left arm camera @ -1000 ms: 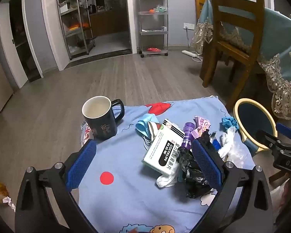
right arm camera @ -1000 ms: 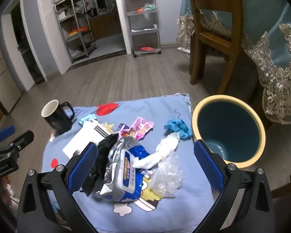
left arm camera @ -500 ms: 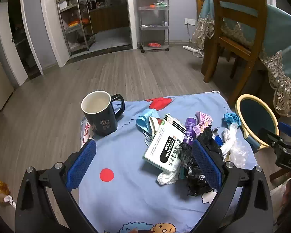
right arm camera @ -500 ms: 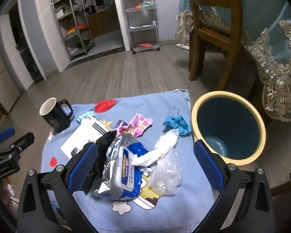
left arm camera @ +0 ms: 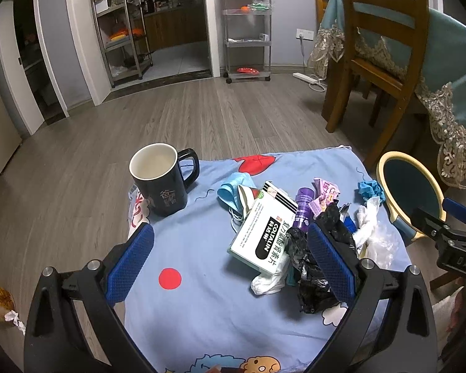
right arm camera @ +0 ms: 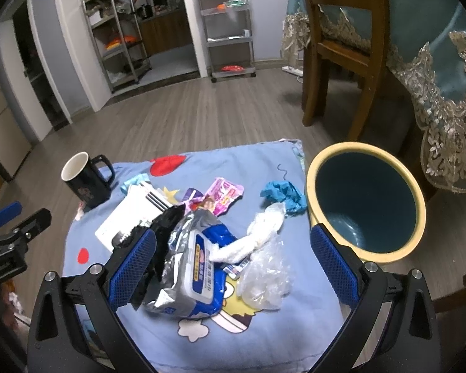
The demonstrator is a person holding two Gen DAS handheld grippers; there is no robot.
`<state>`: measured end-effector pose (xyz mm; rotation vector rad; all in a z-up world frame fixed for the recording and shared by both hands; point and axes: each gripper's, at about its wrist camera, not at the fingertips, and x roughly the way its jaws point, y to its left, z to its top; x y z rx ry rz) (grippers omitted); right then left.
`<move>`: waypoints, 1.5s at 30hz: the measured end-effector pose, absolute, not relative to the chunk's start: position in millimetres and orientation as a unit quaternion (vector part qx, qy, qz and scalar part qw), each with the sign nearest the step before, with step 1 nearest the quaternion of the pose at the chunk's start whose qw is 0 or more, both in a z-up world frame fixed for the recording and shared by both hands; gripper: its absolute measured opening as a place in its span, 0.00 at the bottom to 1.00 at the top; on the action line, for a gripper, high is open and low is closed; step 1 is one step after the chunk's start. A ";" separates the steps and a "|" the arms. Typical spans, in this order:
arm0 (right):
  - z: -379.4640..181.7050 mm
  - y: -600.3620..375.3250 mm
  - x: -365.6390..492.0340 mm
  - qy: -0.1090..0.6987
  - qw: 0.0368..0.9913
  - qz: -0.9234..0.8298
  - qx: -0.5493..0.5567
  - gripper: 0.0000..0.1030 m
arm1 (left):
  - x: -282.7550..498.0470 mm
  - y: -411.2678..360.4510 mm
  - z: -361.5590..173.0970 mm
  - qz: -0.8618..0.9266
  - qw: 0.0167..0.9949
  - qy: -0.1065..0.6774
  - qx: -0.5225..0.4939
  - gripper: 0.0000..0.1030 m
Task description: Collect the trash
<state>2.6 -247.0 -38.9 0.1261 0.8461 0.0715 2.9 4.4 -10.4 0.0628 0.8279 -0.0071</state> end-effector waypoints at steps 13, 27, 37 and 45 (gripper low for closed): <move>-42.0 -244.3 4.6 0.415 0.907 0.035 0.058 0.96 | 3.1 2.2 -11.9 -0.002 0.914 0.404 0.041 0.94; -41.5 -247.3 4.6 0.416 0.907 0.036 0.061 0.96 | 1.9 1.0 -10.3 -0.004 0.915 0.402 0.044 0.94; -41.4 -247.3 4.2 0.416 0.907 0.036 0.062 0.96 | 2.2 0.5 -10.1 -0.005 0.916 0.399 0.044 0.94; -41.6 -246.9 4.1 0.416 0.906 0.036 0.062 0.96 | 2.1 0.4 -10.2 -0.005 0.916 0.400 0.045 0.94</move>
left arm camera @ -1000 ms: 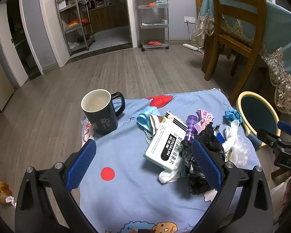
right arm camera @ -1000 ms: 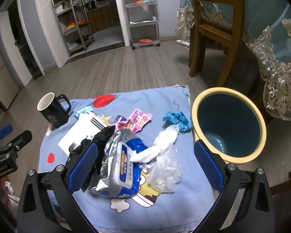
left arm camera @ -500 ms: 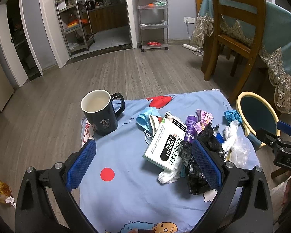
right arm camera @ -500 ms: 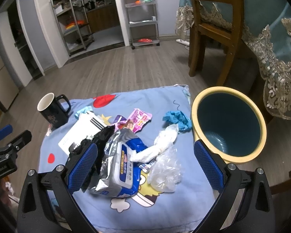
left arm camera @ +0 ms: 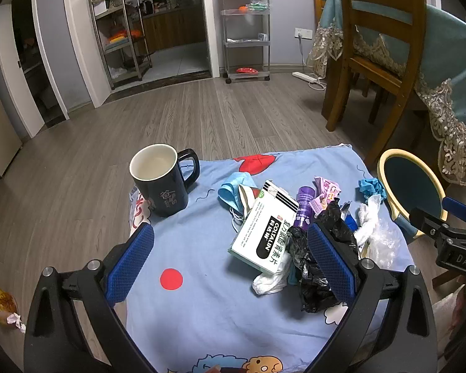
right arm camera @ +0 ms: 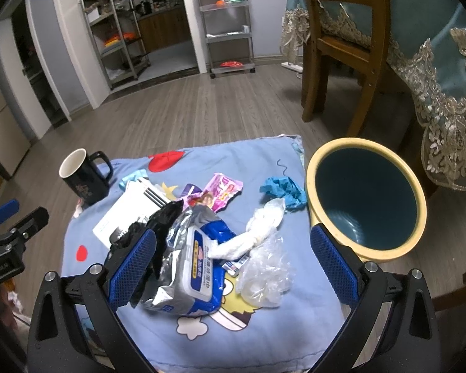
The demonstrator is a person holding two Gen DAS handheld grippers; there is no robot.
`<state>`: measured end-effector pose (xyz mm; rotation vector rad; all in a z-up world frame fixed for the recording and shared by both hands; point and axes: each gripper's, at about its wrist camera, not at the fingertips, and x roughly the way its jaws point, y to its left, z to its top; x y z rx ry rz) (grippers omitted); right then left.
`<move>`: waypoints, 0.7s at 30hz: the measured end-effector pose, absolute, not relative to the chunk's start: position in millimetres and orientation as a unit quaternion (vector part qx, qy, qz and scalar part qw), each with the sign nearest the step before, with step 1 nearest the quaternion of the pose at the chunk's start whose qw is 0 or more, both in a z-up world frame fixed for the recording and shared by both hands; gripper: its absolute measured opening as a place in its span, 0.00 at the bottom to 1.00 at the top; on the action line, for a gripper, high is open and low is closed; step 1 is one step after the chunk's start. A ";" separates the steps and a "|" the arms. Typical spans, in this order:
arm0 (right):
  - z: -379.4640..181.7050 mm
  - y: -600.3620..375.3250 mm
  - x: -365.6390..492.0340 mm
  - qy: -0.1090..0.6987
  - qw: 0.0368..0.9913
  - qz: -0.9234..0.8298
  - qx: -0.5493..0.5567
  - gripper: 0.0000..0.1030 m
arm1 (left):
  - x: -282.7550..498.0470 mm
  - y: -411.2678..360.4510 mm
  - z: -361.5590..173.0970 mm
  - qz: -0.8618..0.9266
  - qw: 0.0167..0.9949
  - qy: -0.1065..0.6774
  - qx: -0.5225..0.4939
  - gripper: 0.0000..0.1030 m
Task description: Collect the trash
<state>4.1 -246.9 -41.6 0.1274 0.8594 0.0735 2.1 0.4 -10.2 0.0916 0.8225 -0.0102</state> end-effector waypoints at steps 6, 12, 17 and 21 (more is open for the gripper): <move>-41.6 -247.3 4.2 0.416 0.906 0.035 0.062 0.96 | 2.5 -0.4 -10.4 -0.005 0.916 0.398 0.045 0.94; -41.9 -246.9 4.4 0.416 0.907 0.036 0.061 0.96 | 1.8 -1.1 -10.8 -0.004 0.916 0.399 0.044 0.94; -41.6 -247.1 4.6 0.417 0.906 0.035 0.061 0.96 | 2.1 -1.5 -10.9 -0.004 0.915 0.400 0.045 0.94; -43.2 -247.3 4.4 0.419 0.905 0.035 0.061 0.96 | 1.7 -0.9 -10.6 -0.003 0.915 0.402 0.041 0.94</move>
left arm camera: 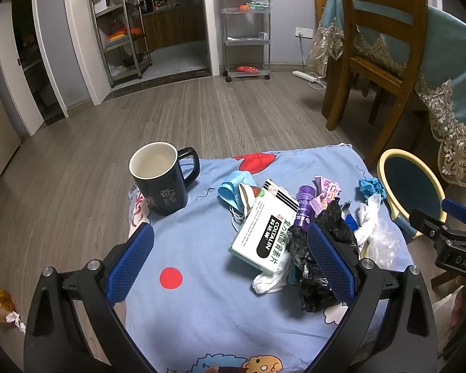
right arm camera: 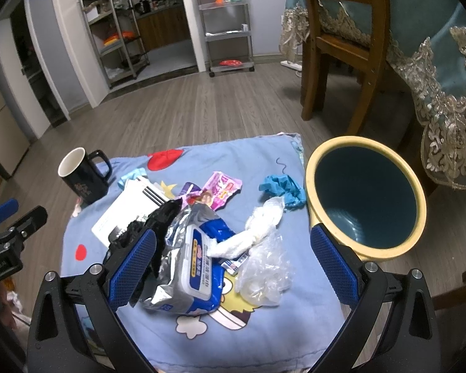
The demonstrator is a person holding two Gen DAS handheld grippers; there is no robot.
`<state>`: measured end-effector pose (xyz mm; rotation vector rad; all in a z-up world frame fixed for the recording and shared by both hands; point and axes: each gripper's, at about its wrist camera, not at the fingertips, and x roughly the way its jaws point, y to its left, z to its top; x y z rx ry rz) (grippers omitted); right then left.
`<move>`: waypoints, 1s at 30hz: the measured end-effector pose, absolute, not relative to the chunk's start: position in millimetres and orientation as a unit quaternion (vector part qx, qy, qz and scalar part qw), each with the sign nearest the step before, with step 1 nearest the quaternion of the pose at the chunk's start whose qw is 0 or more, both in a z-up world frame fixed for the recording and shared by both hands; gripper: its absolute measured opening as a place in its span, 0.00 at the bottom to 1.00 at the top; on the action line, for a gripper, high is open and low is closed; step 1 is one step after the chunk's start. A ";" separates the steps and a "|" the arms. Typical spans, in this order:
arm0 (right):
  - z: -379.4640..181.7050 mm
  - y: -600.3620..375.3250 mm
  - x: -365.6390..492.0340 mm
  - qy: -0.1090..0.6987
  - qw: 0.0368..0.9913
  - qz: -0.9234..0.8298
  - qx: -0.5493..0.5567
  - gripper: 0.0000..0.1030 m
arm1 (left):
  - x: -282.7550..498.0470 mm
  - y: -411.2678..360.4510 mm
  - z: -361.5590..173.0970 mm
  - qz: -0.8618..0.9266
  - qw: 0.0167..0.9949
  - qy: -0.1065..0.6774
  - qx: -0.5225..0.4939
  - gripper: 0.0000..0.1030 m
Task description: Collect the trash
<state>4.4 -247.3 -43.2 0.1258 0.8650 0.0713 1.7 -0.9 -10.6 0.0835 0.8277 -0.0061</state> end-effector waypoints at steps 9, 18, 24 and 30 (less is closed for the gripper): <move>-43.2 -248.5 4.0 0.419 0.905 0.034 0.063 0.96 | 2.4 2.5 -10.8 -0.004 0.913 0.405 0.039 0.94; -49.3 -235.5 -4.6 0.422 0.898 0.100 0.071 0.96 | 12.8 9.2 -13.1 -0.010 0.909 0.413 0.053 0.94; -73.8 -203.7 -4.6 0.472 0.862 0.165 0.081 0.96 | 36.9 30.1 -16.1 -0.012 0.905 0.425 0.010 0.94; -87.0 -176.7 7.3 0.481 0.853 0.189 0.072 0.93 | 58.0 29.5 -31.0 -0.015 0.900 0.435 0.022 0.94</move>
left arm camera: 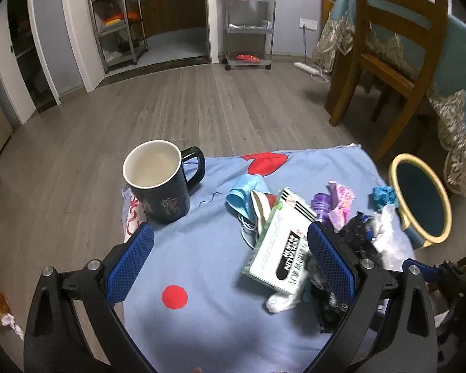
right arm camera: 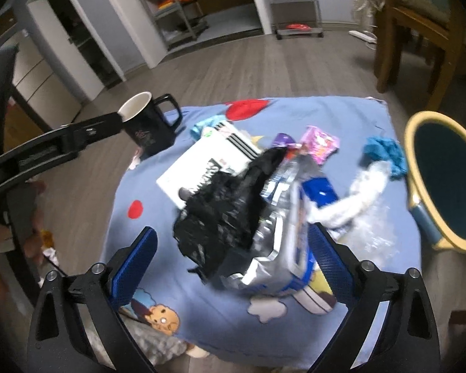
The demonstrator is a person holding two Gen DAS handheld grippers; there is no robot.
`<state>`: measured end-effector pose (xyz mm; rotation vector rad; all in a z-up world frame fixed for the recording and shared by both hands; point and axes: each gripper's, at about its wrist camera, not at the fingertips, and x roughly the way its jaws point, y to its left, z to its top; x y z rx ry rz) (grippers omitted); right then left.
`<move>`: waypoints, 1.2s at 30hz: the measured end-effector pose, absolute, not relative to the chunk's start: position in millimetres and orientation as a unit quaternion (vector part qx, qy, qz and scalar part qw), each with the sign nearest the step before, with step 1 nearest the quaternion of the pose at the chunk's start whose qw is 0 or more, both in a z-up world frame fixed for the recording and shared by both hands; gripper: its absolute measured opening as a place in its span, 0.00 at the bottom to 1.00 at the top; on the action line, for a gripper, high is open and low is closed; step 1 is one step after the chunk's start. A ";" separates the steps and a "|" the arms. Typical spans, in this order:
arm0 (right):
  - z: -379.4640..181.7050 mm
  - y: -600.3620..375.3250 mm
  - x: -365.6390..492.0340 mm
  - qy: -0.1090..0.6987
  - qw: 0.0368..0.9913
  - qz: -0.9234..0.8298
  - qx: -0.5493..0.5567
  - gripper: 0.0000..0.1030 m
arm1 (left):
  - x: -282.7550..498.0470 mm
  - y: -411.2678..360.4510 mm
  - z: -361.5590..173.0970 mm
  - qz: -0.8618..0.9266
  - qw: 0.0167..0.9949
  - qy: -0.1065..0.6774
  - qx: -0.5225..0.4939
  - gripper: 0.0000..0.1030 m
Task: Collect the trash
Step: 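Grasp the black plastic bag with the right tool while the left tool grasps the green medicine box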
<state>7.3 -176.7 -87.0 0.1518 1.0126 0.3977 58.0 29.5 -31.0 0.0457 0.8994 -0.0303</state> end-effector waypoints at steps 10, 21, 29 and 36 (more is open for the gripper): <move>-86.7 -167.7 14.5 0.481 0.852 0.198 0.059 0.20 | 84.5 35.4 -67.0 -0.029 0.881 0.472 0.019 0.94; -53.3 -200.4 18.2 0.419 0.894 0.142 0.073 0.18 | 107.2 13.5 -106.3 -0.096 0.845 0.525 0.013 0.80; -59.3 -200.6 22.3 0.429 0.888 0.150 0.078 0.18 | 115.8 2.5 -143.9 -0.133 0.802 0.582 -0.015 0.59; -56.4 -201.9 21.8 0.423 0.889 0.154 0.079 0.18 | 97.9 -19.4 -130.1 -0.145 0.811 0.565 0.044 0.35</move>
